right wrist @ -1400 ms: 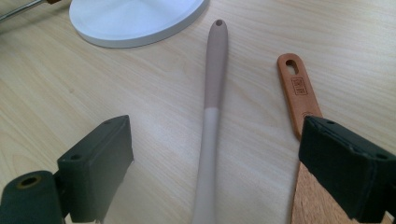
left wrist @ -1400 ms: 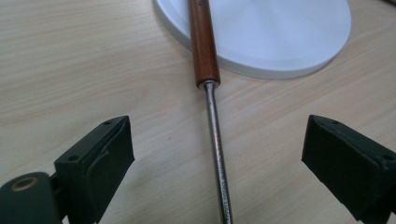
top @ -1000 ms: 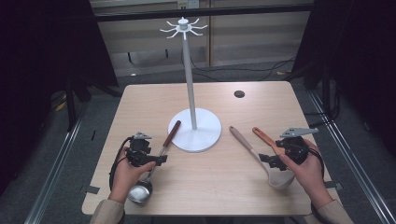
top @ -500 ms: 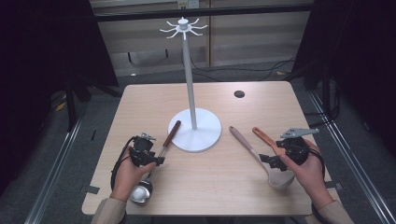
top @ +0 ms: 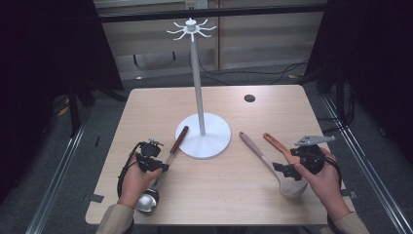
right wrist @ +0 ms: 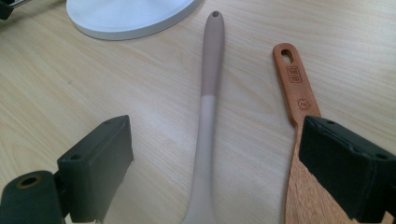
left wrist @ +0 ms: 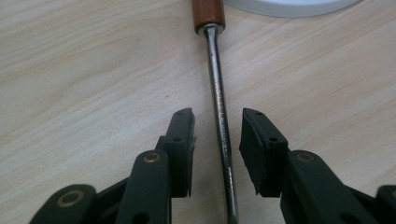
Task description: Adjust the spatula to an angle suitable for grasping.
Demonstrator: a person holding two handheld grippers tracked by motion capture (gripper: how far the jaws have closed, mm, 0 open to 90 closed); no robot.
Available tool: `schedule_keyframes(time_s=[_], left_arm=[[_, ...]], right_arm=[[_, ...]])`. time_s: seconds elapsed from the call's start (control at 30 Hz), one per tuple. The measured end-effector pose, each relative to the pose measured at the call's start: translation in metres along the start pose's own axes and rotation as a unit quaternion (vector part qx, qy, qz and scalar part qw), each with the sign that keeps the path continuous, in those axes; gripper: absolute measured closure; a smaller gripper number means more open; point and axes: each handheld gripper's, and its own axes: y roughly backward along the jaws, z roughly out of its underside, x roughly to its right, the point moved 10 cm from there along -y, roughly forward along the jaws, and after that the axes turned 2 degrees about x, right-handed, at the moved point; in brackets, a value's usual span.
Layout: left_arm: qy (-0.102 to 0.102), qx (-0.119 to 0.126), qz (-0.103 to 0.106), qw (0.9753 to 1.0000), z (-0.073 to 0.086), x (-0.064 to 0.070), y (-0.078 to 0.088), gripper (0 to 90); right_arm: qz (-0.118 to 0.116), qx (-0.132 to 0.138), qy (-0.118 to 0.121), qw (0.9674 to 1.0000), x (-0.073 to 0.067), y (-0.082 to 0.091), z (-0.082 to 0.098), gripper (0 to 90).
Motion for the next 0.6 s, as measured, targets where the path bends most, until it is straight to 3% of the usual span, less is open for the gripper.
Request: schedule_keyframes(time_s=[0.37,0.6], left_arm=[[0.011,-0.018,-0.003,0.9998,0.0,0.0007,-0.0049,67.5],[0.002,-0.031,-0.009,0.9995,-0.0008,0.0014,-0.0051,71.8]], right_arm=[[0.005,0.003,-0.002,1.0,0.0027,0.0046,0.0035,9.7],[0.009,0.0,-0.003,1.0,0.0041,0.0073,0.0064,9.7]])
